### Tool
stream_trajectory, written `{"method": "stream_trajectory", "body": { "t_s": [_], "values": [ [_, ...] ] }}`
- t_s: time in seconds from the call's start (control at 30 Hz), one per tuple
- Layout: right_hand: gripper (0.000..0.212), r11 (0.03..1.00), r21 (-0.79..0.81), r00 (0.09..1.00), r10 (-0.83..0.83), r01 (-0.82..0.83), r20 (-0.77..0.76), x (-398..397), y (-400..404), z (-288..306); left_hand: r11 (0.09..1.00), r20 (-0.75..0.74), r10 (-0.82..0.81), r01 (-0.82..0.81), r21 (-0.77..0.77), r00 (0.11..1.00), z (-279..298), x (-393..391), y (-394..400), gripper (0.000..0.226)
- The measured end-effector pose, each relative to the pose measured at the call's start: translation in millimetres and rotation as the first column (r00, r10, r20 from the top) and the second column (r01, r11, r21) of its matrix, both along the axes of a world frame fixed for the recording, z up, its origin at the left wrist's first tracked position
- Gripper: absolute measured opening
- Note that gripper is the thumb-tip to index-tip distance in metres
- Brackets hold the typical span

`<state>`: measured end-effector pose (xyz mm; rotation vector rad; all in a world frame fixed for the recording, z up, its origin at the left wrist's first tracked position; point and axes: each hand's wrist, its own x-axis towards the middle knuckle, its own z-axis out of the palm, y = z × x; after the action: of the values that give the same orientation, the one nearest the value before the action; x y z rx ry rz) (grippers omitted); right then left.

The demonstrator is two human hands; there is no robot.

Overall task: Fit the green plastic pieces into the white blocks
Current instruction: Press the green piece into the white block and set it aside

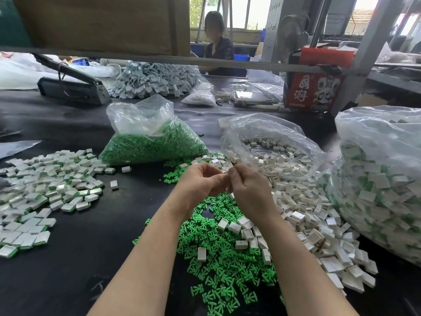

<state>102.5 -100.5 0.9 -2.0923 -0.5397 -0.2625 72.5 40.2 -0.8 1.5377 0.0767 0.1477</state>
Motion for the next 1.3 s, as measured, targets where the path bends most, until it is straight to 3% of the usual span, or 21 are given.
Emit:
{"method": "stream_trajectory", "body": {
  "t_s": [0.13, 0.27, 0.4, 0.53, 0.9, 1.07, 1.3],
  "values": [
    [0.03, 1.0, 0.023, 1.0, 0.012, -0.012, -0.007, -1.9, 1.6, -0.5, 0.984, -0.051, -0.047, 0.055, 0.171, 0.998, 2.9, -1.9, 1.6, 0.02],
    [0.032, 0.999, -0.006, 0.999, 0.032, -0.032, 0.002, -1.0, -0.4, 0.5, 0.937, -0.071, -0.114, 0.131, 0.323, 0.991, 5.9, -6.5, -0.2, 0.032],
    [0.031, 0.994, -0.086, 0.998, 0.067, -0.068, -0.016, 1.0, -2.1, -1.4, 0.945, -0.079, -0.167, 0.183, 0.27, 0.983, 8.4, -10.6, -6.7, 0.031],
    [0.033, 0.993, -0.068, 0.992, 0.09, -0.096, -0.083, 1.4, -2.2, -3.6, 0.956, -0.061, -0.176, 0.185, 0.229, 0.982, 8.7, -11.6, -8.3, 0.032],
    [0.032, 0.983, -0.035, 0.979, 0.174, -0.179, -0.109, -0.6, -5.1, -1.4, 0.921, 0.008, -0.115, 0.104, 0.376, 0.993, 1.6, -5.2, -9.5, 0.026],
    [0.035, 0.977, -0.181, 0.993, 0.102, -0.111, -0.062, -1.5, 0.5, -6.0, 0.897, 0.039, -0.048, 0.026, 0.442, 0.998, -6.3, -0.2, -14.1, 0.032],
    [0.033, 0.99, -0.143, 0.999, 0.01, -0.018, -0.054, 4.1, 0.2, -13.3, 0.884, 0.054, 0.034, -0.055, 0.463, 0.998, -8.2, 2.2, -30.1, 0.026]
  ]
}}
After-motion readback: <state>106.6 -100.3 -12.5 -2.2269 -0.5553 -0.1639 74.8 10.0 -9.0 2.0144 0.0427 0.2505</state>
